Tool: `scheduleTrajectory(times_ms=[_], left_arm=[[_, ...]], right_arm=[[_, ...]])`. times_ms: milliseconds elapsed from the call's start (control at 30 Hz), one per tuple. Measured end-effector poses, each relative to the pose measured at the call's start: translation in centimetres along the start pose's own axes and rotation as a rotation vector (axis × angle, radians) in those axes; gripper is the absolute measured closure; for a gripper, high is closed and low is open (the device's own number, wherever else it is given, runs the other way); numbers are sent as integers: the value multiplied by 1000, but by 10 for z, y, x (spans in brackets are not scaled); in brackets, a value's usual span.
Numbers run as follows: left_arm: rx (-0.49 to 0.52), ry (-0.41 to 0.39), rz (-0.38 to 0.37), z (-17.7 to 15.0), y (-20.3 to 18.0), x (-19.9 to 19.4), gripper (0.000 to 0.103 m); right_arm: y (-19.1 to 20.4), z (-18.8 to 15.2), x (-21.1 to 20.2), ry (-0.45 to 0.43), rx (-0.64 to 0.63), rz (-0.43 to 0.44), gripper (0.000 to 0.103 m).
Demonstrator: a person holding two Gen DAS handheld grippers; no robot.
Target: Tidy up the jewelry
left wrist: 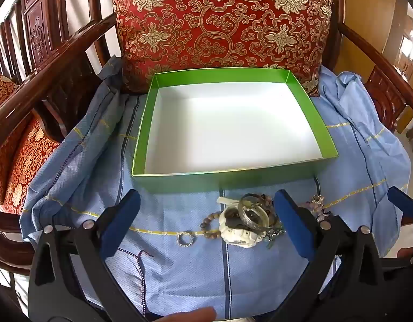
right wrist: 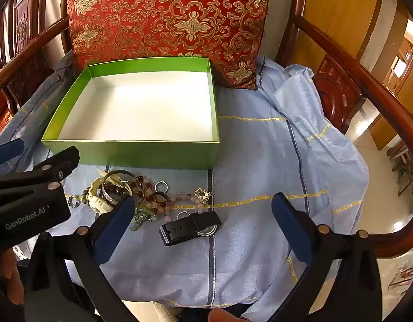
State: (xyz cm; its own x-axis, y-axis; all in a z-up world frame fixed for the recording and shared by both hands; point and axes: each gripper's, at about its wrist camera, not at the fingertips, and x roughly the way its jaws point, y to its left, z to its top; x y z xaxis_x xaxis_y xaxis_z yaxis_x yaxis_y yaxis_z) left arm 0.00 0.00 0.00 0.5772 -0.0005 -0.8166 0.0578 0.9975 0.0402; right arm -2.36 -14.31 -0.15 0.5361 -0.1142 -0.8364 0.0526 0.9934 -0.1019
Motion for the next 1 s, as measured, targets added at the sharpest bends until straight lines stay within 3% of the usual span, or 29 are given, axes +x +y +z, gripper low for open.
scheduleTrajectory(times_ms=[1000], left_arm=[[24, 12, 16, -3, -2, 5, 4]], right_arm=[[3, 0, 1, 4, -19, -7, 3]])
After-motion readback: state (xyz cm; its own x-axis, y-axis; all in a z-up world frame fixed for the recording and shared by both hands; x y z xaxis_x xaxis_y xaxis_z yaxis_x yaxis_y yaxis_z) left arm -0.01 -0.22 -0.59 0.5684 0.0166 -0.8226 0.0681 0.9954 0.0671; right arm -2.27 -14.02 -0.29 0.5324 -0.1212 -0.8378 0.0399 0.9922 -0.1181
